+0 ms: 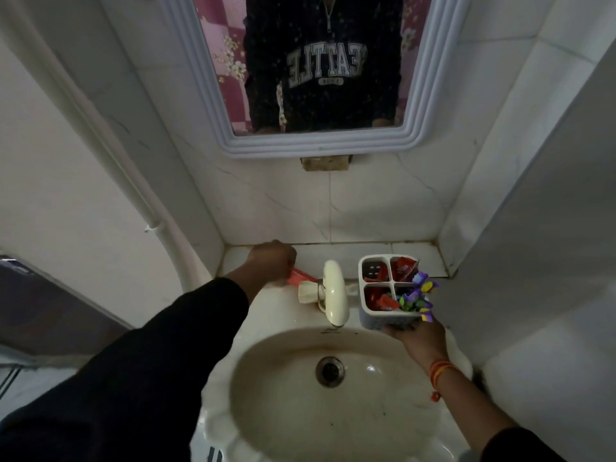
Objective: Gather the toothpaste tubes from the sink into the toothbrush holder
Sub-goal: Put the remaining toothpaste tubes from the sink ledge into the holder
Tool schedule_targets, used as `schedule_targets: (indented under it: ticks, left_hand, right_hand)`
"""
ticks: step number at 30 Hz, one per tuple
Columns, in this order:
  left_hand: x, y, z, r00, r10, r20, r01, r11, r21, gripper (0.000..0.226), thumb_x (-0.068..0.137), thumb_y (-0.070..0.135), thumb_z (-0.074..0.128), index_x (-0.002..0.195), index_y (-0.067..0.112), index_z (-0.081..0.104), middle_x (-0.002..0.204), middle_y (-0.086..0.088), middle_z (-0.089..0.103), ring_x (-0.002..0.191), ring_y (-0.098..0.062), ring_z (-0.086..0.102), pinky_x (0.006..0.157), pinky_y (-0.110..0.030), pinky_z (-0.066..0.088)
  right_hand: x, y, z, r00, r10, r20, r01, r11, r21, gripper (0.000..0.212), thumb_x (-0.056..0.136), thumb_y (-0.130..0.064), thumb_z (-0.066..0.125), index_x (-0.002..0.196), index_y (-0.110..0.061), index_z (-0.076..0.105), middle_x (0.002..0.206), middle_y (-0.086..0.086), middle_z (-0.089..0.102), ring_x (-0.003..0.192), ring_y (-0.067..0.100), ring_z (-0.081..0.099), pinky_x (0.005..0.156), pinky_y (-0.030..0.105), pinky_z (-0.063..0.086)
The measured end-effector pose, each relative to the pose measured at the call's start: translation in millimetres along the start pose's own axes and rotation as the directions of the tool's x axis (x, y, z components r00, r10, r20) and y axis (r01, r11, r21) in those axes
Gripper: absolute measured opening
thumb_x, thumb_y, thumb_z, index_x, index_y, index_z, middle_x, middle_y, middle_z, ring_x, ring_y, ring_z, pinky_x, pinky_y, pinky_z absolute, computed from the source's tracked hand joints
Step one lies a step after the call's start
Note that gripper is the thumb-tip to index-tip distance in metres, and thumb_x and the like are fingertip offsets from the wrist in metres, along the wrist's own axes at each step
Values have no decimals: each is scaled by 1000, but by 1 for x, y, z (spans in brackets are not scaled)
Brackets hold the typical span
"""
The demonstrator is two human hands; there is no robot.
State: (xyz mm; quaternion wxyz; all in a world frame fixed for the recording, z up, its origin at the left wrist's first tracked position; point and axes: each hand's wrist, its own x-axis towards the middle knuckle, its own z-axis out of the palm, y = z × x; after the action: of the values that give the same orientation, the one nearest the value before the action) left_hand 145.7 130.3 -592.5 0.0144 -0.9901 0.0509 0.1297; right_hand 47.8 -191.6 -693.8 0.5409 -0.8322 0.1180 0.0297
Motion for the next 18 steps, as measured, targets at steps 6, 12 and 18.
schedule_targets:
  ticks: [6, 12, 18]
  left_hand:
    - [-6, 19, -84, 989, -38, -140, -23, 913, -407, 40, 68, 20, 85, 107, 20, 77, 100, -1, 72, 88, -19, 70, 75, -28, 57]
    - [-40, 63, -139, 893, 19, -450, -346, 667, -660, 15, 81, 9, 80, 95, 9, 77, 84, -2, 74, 75, -19, 76, 71, -35, 66]
    - [-64, 113, -161, 861, 262, -435, -502, 573, -648, 14, 85, 7, 78, 97, 1, 76, 90, -10, 78, 76, -18, 79, 67, -30, 65]
  right_hand:
    - [-3, -4, 2, 1000, 10, -27, -11, 998, -57, 64, 59, -15, 91, 117, -12, 64, 109, 7, 73, 106, 23, 65, 88, 26, 42]
    - [-9, -12, 0, 999, 3, -49, -7, 997, -73, 75, 56, -17, 92, 124, -13, 60, 115, 6, 71, 110, 25, 64, 90, 25, 42]
    - [-10, -12, -2, 998, -23, -50, 18, 995, -101, 77, 53, -20, 93, 123, -13, 60, 116, 7, 71, 111, 25, 64, 91, 27, 45]
